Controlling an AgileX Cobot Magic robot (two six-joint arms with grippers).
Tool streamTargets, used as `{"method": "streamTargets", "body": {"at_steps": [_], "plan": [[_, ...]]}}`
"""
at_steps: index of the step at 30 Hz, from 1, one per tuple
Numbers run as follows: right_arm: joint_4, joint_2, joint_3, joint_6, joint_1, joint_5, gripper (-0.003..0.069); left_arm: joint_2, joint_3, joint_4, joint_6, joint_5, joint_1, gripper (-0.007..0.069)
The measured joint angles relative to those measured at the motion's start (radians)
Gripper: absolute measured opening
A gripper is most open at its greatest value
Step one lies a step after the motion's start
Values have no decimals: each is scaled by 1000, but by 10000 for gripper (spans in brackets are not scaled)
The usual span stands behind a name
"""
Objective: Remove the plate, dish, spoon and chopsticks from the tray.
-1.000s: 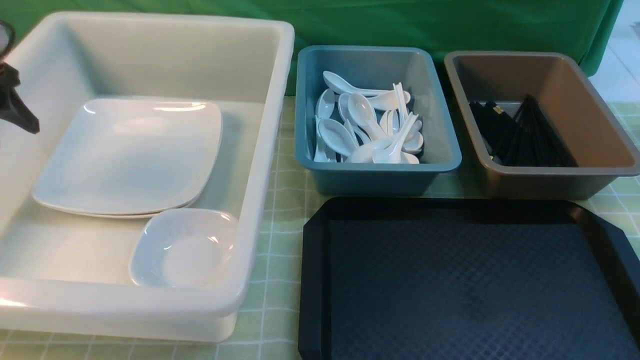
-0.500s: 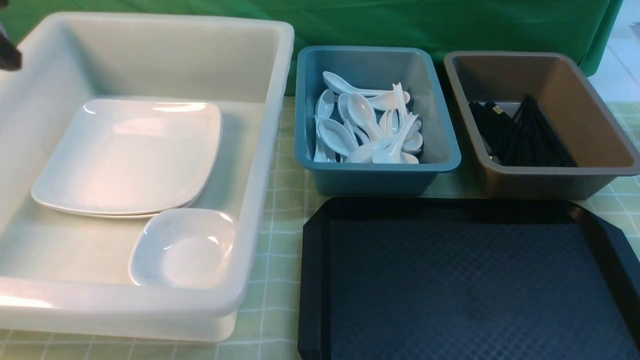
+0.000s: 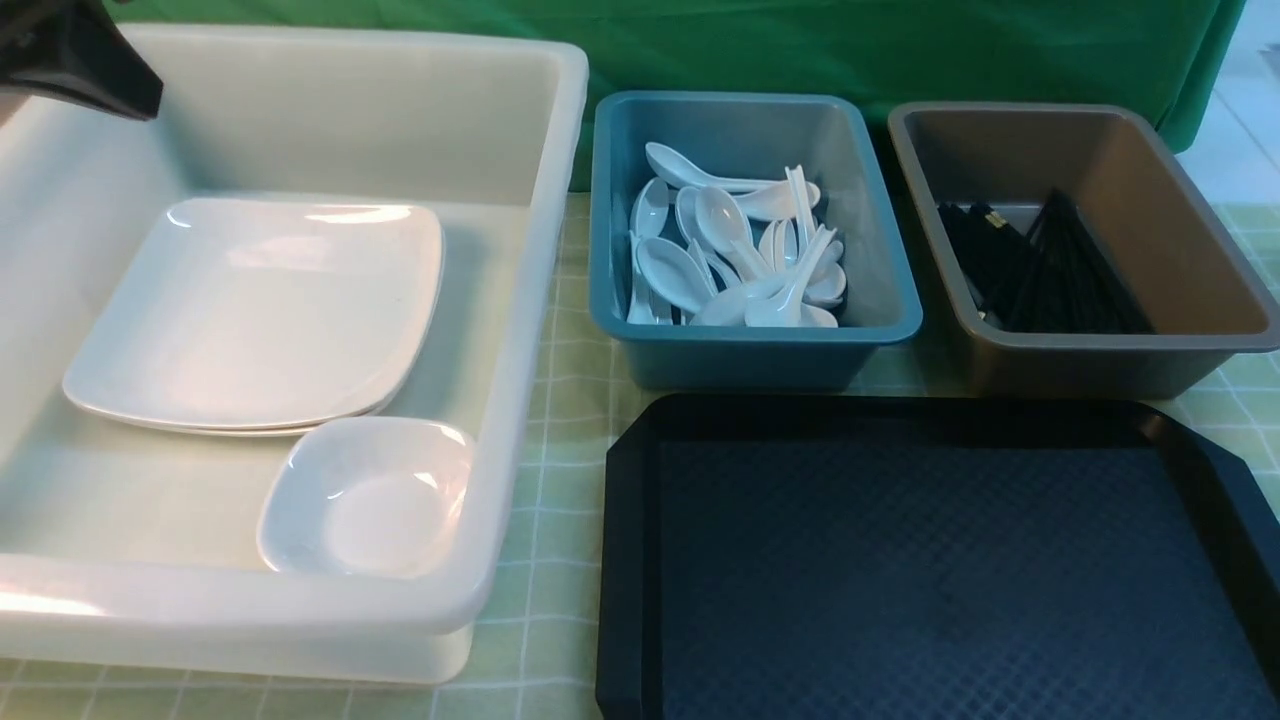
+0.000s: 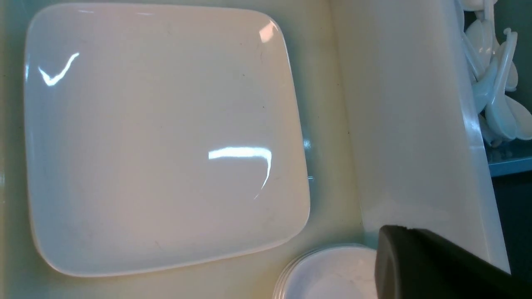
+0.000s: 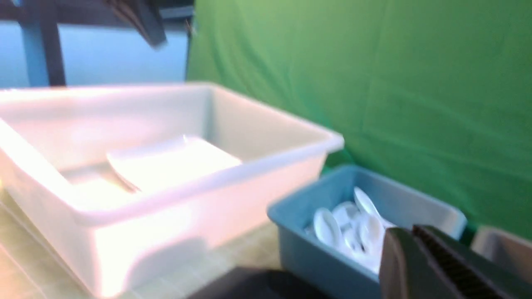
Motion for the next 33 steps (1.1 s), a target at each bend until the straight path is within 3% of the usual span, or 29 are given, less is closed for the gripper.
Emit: {"method": "streamTargets", "body": {"at_steps": [21, 26, 33], "plan": [[0, 1, 18, 0, 0, -41, 59, -3, 0, 49, -3, 0, 0, -13], [0, 1, 25, 0, 0, -35, 72, -10, 0, 75, -68, 0, 0, -13], [171, 1, 72, 0, 0, 55, 94, -10, 0, 75, -135, 0, 0, -13]]}}
